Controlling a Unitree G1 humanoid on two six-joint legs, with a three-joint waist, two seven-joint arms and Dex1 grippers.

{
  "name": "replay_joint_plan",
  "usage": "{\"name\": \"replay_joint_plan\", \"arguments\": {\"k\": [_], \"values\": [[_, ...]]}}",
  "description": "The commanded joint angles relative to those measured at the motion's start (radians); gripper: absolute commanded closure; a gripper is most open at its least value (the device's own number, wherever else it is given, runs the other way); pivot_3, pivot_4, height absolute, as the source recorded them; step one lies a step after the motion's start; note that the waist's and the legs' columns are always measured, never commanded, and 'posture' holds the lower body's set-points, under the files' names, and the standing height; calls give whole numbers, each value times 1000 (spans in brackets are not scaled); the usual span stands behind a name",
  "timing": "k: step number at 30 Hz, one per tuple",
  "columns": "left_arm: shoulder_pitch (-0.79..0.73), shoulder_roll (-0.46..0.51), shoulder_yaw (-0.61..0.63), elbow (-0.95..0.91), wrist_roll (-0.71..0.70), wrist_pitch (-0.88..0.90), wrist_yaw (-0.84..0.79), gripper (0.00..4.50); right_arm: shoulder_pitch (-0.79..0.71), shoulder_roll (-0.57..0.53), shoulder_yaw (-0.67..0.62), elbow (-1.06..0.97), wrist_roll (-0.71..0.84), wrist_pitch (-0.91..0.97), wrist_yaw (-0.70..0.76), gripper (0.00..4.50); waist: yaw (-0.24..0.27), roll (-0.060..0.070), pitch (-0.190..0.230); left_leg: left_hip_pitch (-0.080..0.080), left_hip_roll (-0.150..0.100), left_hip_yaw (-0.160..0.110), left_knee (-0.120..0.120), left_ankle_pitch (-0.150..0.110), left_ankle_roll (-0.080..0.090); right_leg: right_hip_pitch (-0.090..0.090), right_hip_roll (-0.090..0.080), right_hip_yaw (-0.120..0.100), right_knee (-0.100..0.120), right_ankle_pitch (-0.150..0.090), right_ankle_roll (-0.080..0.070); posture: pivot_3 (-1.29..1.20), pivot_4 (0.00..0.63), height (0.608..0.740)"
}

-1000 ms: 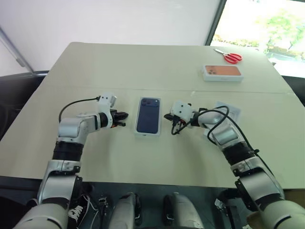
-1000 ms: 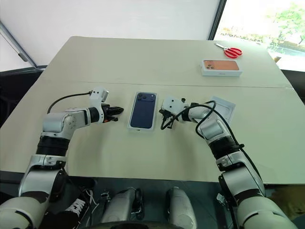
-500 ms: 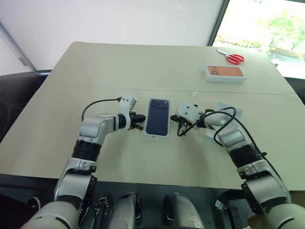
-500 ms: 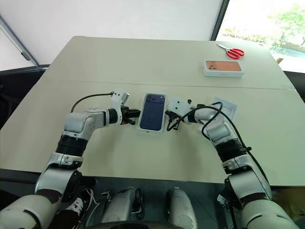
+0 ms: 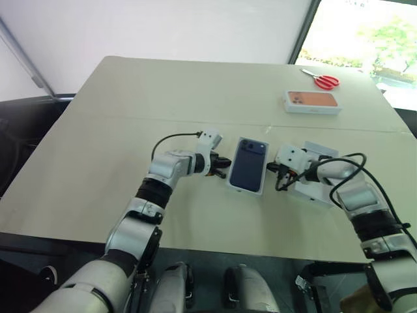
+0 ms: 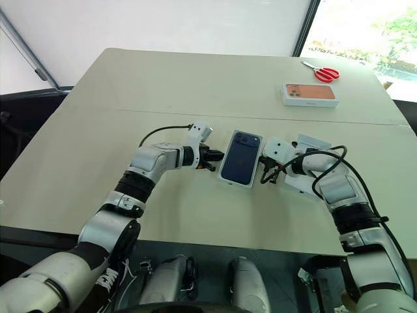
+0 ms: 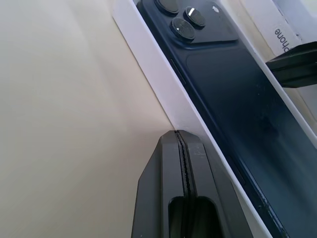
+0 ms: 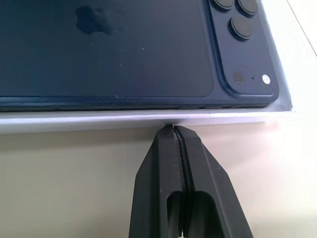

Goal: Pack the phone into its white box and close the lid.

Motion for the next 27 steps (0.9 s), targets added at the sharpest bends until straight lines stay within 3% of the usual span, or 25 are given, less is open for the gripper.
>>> {"name": "replay_joint_plan", "arguments": {"k": [1, 13, 27], "values": [[-22, -66, -34, -2, -1, -23, -42, 4481, 21, -28, -20, -14, 2, 7, 6, 4491, 1, 0, 0, 0, 0, 0, 0, 0, 0, 0, 0, 0, 0, 0, 0, 0, 150, 740], [-20, -112, -34, -22, 14, -15, -50, 4481, -16, -44, -23, 95, -15, -74, 5, 4491, -3, 0, 0, 0, 0, 0, 6, -2, 4, 3, 0, 0, 0, 0, 1, 0, 150, 740], [-15, -79, -12, -1, 39, -49, -33, 4481, -1, -31, -9, 50, -11, -34, 45, 4491, -6, 0, 0, 0, 1, 0, 7, -2, 4, 3, 0, 0, 1, 0, 1, 0, 150, 740]]}}
